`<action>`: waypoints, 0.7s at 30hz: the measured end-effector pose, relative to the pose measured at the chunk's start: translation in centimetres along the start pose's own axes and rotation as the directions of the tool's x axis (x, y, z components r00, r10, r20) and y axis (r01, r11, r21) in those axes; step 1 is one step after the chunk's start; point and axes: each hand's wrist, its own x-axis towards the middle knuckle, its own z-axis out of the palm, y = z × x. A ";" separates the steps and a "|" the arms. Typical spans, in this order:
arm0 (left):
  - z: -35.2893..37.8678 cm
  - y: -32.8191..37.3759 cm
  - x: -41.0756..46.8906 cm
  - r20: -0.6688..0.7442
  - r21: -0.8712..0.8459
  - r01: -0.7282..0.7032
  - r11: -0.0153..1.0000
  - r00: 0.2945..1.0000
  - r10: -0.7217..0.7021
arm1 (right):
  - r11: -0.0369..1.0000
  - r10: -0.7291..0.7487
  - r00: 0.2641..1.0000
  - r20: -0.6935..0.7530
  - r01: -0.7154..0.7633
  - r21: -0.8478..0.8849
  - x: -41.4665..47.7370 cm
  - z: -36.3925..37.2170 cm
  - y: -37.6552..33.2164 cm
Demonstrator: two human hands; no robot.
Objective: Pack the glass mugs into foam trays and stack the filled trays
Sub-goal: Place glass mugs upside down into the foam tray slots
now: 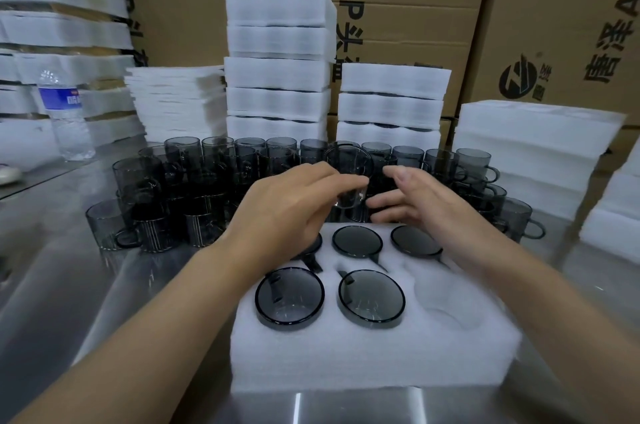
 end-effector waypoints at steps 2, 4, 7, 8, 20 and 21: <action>0.0 0.0 0.1 0.001 -0.002 -0.033 0.999 0.999 0.033 | 1.000 -0.013 1.000 -0.007 0.013 0.000 0.1 0.2 0.3; 0.1 0.0 0.2 0.000 0.013 -0.082 0.997 0.997 0.082 | 1.000 -0.025 1.000 -0.012 0.025 -0.007 0.3 0.3 0.6; 0.0 0.1 0.3 -0.013 0.021 -0.142 0.990 0.990 0.142 | 0.999 -0.025 1.000 -0.017 0.025 -0.027 0.5 0.2 0.9; 0.0 0.1 0.3 -0.024 0.020 -0.151 0.988 0.988 0.151 | 0.999 -0.024 1.000 -0.015 0.023 -0.039 0.6 0.2 0.9; 0.4 -0.2 -0.1 -0.043 -0.039 0.147 0.988 0.988 -0.149 | 0.998 0.000 0.999 -0.053 -0.003 -0.057 0.7 0.2 1.1; 0.4 -0.3 -0.2 -0.015 -0.052 0.186 0.981 0.982 -0.187 | 0.998 0.001 0.998 -0.055 -0.004 -0.058 0.7 0.1 1.1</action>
